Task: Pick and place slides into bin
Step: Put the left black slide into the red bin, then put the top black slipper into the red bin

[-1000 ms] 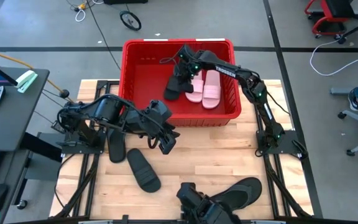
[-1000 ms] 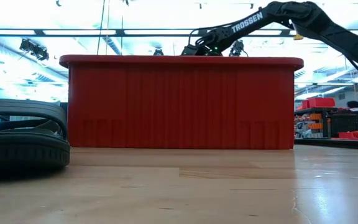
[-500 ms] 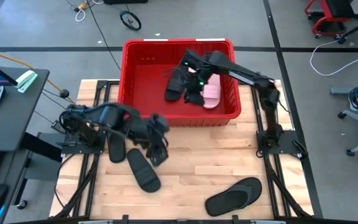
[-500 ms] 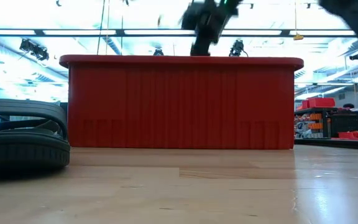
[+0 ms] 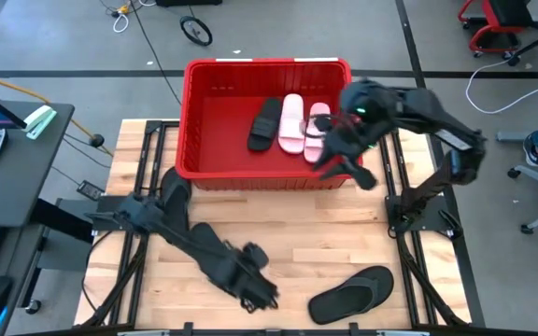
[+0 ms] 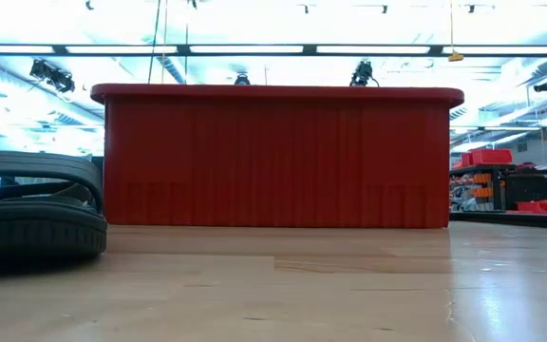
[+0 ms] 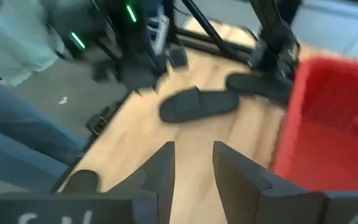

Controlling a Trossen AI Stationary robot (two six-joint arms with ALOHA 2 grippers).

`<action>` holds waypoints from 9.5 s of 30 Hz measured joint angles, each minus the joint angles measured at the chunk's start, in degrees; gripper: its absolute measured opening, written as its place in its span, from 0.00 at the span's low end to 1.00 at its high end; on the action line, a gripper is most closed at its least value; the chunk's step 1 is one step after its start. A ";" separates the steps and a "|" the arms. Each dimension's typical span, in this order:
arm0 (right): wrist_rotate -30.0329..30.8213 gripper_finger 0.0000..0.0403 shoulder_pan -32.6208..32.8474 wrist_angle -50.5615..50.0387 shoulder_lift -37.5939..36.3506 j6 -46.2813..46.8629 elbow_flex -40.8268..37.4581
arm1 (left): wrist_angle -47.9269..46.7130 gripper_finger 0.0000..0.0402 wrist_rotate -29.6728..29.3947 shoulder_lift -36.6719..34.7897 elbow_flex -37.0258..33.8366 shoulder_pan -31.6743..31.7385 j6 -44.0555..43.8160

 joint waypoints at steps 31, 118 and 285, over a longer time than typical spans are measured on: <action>0.15 0.28 18.60 0.04 -4.94 23.95 -0.02 | -0.01 0.26 1.68 15.41 -0.02 -4.96 3.82; 43.26 0.28 25.48 0.24 -4.64 20.78 -0.04 | 8.26 0.02 -10.87 -29.30 -12.23 58.14 81.68; 82.62 0.02 59.36 -1.77 12.95 89.39 -2.78 | 17.25 0.01 -52.61 -27.49 -4.55 5.55 46.77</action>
